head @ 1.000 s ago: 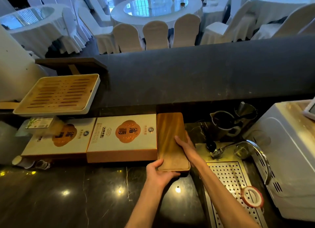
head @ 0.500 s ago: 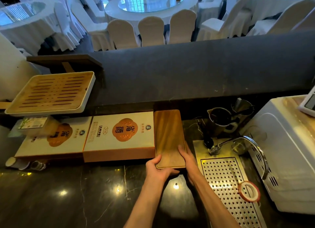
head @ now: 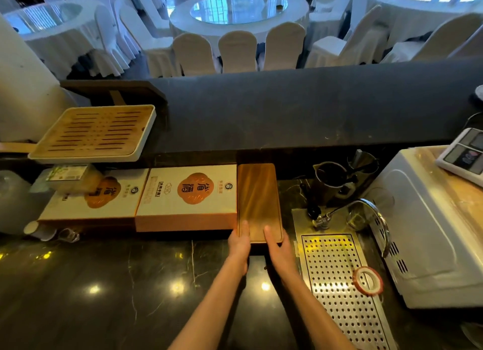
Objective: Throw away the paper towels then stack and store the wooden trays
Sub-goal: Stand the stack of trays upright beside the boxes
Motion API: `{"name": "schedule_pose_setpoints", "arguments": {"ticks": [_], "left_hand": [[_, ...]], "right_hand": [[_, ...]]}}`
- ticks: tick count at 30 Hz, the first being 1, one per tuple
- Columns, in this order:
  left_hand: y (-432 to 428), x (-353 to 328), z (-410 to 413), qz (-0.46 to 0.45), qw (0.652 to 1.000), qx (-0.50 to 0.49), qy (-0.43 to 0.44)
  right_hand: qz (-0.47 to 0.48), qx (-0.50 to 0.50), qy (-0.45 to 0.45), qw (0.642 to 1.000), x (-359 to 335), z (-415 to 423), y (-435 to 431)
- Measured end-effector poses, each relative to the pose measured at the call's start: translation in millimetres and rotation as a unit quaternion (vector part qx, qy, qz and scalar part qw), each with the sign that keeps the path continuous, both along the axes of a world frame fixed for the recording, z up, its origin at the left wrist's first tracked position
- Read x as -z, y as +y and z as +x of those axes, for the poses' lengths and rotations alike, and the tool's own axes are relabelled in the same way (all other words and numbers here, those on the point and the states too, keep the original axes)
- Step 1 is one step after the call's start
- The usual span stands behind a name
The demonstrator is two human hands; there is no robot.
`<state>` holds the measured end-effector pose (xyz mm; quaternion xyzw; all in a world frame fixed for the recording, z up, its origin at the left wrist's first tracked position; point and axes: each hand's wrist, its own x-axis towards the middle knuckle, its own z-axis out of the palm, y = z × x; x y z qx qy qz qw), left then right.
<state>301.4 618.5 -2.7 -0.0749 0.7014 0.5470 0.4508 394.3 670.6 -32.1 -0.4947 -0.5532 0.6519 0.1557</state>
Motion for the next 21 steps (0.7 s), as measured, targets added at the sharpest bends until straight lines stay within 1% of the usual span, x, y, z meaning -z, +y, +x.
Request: {"name": "schedule_pose_setpoints", "arguments": {"ticks": [2,3,7,12,14,17,21], "left_hand": [[-1.2,5.3,7.6,0.005,0.997,-0.004,0.077],[-1.3,6.8,9.1,0.008,0.995,-0.004,0.102],[0.4,18.4,6.9,-0.001,0.989,0.009,0.151],[-1.8,30.5,5.9,0.005,0.986,0.023,0.165],[-1.1,31.9,7.0,0.015,0.985,0.019,0.172],[1.1,29.4,7.1,0.005,0.984,0.013,0.179],[0.6,15.5,5.8,-0.011,0.984,0.043,0.17]], "right_hand": [[0.017,0.038,-0.003,0.999,2.6,-3.4,-3.3],[0.022,0.045,-0.001,0.999,4.7,-3.9,-2.8],[0.048,0.045,-0.007,0.998,12.2,-3.2,1.1],[0.056,0.043,0.006,0.998,18.6,-2.8,3.4],[0.063,0.042,-0.001,0.997,18.4,-2.9,1.9],[0.062,0.039,-0.007,0.997,16.6,-3.9,1.0],[0.041,-0.004,0.0,0.999,5.5,-1.6,5.5]]}}
